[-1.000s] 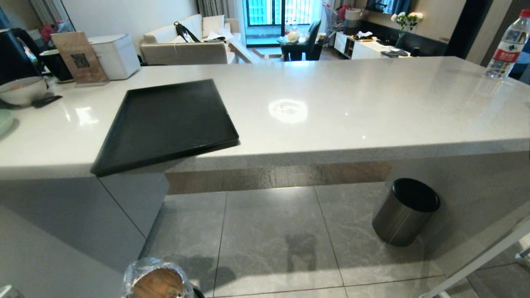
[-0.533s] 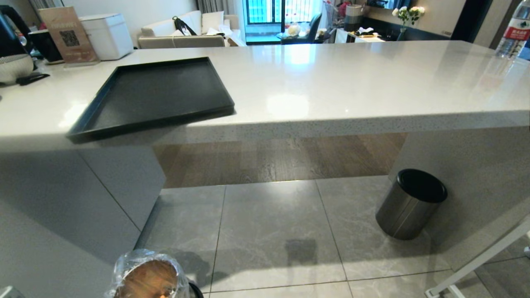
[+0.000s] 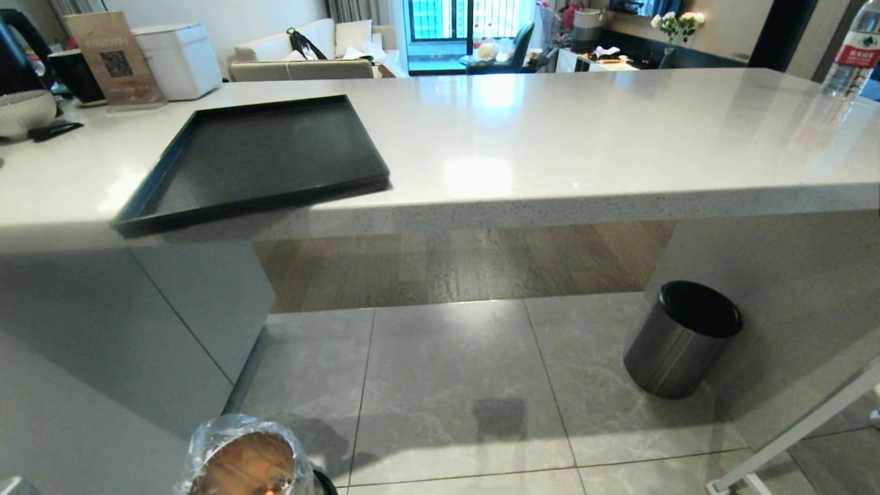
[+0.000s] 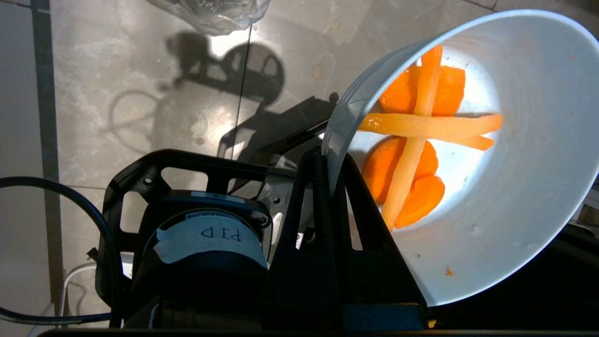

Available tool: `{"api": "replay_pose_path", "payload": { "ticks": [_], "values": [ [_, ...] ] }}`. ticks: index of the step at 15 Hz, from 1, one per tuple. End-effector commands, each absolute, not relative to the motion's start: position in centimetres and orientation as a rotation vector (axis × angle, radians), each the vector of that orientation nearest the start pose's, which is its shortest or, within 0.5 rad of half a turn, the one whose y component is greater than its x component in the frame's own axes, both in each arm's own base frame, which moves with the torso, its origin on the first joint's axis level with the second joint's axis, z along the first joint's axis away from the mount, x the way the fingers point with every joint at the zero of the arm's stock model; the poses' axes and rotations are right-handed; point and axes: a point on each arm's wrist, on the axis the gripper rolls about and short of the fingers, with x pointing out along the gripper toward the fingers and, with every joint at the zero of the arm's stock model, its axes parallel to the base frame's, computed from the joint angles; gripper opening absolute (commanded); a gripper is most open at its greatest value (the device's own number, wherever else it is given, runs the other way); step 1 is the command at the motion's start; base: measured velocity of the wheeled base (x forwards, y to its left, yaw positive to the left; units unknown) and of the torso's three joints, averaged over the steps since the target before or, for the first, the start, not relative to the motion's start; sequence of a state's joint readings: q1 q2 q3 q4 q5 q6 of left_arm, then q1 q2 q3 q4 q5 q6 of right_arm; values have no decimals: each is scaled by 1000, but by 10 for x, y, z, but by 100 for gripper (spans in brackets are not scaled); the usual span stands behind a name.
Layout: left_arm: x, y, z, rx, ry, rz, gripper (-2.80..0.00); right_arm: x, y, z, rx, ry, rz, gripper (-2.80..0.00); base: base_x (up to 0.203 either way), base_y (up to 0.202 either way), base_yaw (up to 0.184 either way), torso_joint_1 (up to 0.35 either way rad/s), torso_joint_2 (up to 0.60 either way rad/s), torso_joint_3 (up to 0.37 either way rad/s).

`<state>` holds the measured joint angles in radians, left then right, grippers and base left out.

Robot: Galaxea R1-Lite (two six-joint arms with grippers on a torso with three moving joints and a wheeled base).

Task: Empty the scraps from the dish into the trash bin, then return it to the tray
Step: Move the bowl over the trash can

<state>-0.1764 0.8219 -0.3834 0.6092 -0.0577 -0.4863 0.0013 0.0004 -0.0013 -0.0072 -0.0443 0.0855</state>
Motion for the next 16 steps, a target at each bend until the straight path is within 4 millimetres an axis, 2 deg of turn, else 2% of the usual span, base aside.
{"api": "replay_pose_path", "payload": {
  "ticks": [1,16],
  "values": [
    [36,-8,125,-380,1082,50,-280,-23,-1,77,86,-10,-43,-280,0,0,0,17,176,193],
    [35,-8,125,-379,1078,49,-280,-23,-1,76,86,-8,-43,-280,0,0,0,2,14,14]
  ]
}}
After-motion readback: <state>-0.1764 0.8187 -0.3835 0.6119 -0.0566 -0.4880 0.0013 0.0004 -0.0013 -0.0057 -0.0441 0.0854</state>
